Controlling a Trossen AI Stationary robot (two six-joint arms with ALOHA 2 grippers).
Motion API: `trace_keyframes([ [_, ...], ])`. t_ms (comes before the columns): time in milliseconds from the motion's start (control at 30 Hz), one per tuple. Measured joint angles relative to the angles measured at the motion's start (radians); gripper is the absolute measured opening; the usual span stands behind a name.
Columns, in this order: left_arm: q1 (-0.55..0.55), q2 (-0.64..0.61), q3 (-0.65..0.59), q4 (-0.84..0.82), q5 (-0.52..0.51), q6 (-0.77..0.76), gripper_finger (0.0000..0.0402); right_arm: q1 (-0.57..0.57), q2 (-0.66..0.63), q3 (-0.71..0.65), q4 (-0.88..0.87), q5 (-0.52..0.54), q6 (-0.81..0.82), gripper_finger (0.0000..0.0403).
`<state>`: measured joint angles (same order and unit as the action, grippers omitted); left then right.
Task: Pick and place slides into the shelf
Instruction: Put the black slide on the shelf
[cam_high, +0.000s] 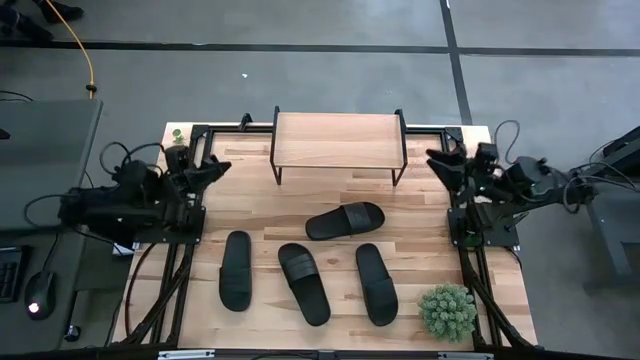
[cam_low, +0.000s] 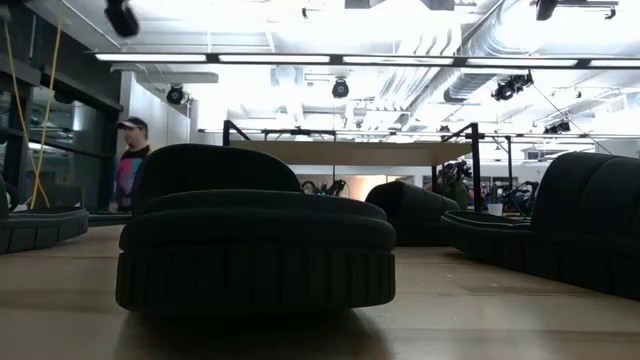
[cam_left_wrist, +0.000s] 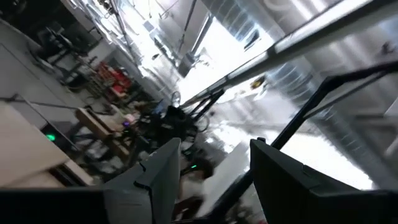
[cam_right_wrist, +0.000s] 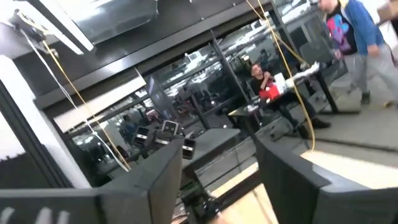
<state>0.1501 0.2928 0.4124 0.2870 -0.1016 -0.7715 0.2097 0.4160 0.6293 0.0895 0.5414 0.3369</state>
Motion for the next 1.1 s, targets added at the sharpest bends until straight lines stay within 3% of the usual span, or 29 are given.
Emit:
trace_keyframes([
  [233, 0.0, 0.249, 0.292, -0.185, 0.012, 0.118, 0.0177, 0.0, 0.072, 0.181, -0.097, -0.003, -0.158, 0.0229],
  [533, 0.0, 0.45, 0.548, -0.294, 0.094, 0.169, 0.0177, 0.0, 0.236, 0.426, -0.393, -0.048, -0.184, 0.0229],
  [900, 0.0, 0.521, 0.617, -0.308, 0.049, 0.191, 0.0177, 0.008, 0.502, 0.81, -0.833, -0.211, -0.158, 0.0229],
  [1100, 0.0, 0.521, 0.617, -0.312, 0.009, 0.186, 0.0177, 0.086, 0.65, 0.993, -1.094, -0.225, -0.133, 0.0229],
])
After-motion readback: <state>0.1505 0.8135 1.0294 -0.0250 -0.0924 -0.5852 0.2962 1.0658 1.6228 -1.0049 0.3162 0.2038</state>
